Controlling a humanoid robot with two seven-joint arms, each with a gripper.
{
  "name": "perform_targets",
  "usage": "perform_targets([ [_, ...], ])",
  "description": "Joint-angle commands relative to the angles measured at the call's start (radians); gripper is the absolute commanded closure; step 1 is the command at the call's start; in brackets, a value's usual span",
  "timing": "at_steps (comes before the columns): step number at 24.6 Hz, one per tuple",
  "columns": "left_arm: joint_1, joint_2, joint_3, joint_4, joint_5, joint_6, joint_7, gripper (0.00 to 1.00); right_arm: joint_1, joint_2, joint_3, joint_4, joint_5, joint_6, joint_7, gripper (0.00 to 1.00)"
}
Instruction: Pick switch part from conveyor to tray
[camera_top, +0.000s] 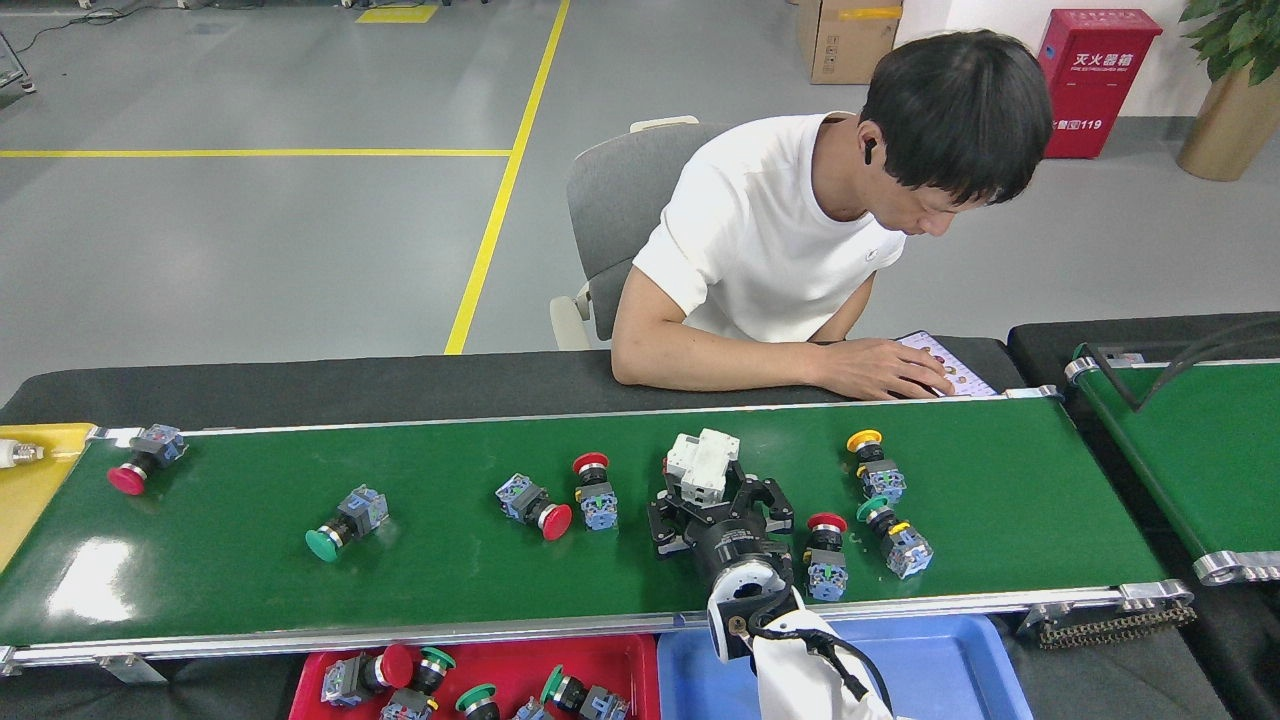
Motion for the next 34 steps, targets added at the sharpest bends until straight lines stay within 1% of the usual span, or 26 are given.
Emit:
perform_targets([
  [1,-0.004,0.003,0.009,-0.009,0.005,0.056,-0.005,0.00,-0.020,-0.004,-0.005,-0.024,-0.001,-0.037,-0.012,0.88],
  [3,-0.004,0.000,0.009,-0.012,0.002,0.070,-0.004,0.00,-0.011,-0.011,-0.011,-0.086,-0.007,-0.062,-0.010,0.88],
  [4,-0.002,-0.002,0.009,-0.014,-0.002,0.073,-0.002,0.00,-0.005,-0.031,-0.014,-0.143,-0.017,-0.086,-0.006,0.88],
  [6,-0.027,0.000,-0.008,-0.012,-0.011,0.107,-0.002,0.00,0.052,-0.106,-0.025,-0.295,-0.049,-0.137,0.000,0.88],
  [8,-0.099,-0.002,-0.031,-0.002,-0.062,0.125,-0.002,0.00,0.131,-0.194,-0.025,-0.456,-0.081,-0.218,0.002,0.88],
  [10,-0.180,-0.002,-0.040,0.032,-0.117,0.131,-0.002,0.00,0.213,-0.275,-0.026,-0.563,-0.112,-0.332,0.002,0.88],
  [11,-0.234,-0.002,-0.041,0.066,-0.143,0.136,-0.004,0.00,0.262,-0.320,-0.029,-0.616,-0.127,-0.410,-0.001,0.86],
  [12,-0.283,0.000,-0.045,0.101,-0.166,0.137,-0.004,0.00,0.306,-0.353,-0.039,-0.654,-0.139,-0.487,-0.001,0.86],
  [14,-0.360,0.008,-0.055,0.172,-0.205,0.139,-0.005,0.00,0.381,-0.398,-0.063,-0.709,-0.147,-0.606,-0.003,0.86],
  [16,-0.424,0.017,-0.060,0.241,-0.231,0.134,-0.004,0.00,0.458,-0.419,-0.071,-0.741,-0.147,-0.702,-0.001,0.83],
  [18,-0.465,0.026,-0.061,0.299,-0.243,0.131,-0.004,0.00,0.496,-0.444,-0.072,-0.752,-0.147,-0.754,-0.001,0.80],
  [20,-0.511,0.048,-0.086,0.363,-0.248,0.134,0.003,0.00,0.529,-0.464,-0.074,-0.760,-0.147,-0.758,-0.001,0.67],
  [21,-0.538,0.063,-0.104,0.397,-0.246,0.137,0.007,0.00,0.536,-0.462,-0.075,-0.758,-0.147,-0.749,-0.001,0.49],
  [22,-0.561,0.075,-0.118,0.434,-0.246,0.139,0.009,0.00,0.541,-0.458,-0.088,-0.758,-0.149,-0.741,0.000,0.19],
  [23,-0.584,0.086,-0.129,0.466,-0.246,0.139,0.012,0.00,0.553,-0.455,-0.111,-0.758,-0.149,-0.726,0.002,0.02],
  [26,-0.645,0.112,-0.155,0.538,-0.249,0.139,0.018,0.01,0.559,-0.447,-0.147,-0.758,-0.149,-0.721,0.008,0.02],
  [27,-0.665,0.123,-0.175,0.566,-0.257,0.139,0.018,0.05,0.558,-0.439,-0.158,-0.758,-0.149,-0.717,0.008,0.02],
  [28,-0.682,0.140,-0.190,0.593,-0.261,0.139,0.018,0.14,0.558,-0.430,-0.172,-0.758,-0.149,-0.717,0.008,0.02],
  [29,-0.692,0.152,-0.203,0.612,-0.261,0.137,0.020,0.19,0.556,-0.421,-0.187,-0.758,-0.149,-0.714,0.009,0.02],
  [30,-0.705,0.163,-0.209,0.638,-0.255,0.133,0.024,0.28,0.552,-0.396,-0.218,-0.758,-0.149,-0.698,0.009,0.02],
  [31,-0.712,0.172,-0.212,0.655,-0.255,0.127,0.039,0.54,0.547,-0.364,-0.255,-0.757,-0.145,-0.666,0.011,0.03],
  [32,-0.717,0.176,-0.213,0.663,-0.258,0.127,0.052,0.66,0.538,-0.338,-0.276,-0.752,-0.141,-0.632,0.016,0.03],
  [33,-0.723,0.183,-0.216,0.669,-0.258,0.113,0.056,0.87,0.509,-0.304,-0.302,-0.744,-0.136,-0.562,0.029,0.03],
  [34,-0.725,0.187,-0.222,0.669,-0.257,0.096,0.056,0.92,0.483,-0.294,-0.309,-0.732,-0.136,-0.511,0.043,0.03],
])
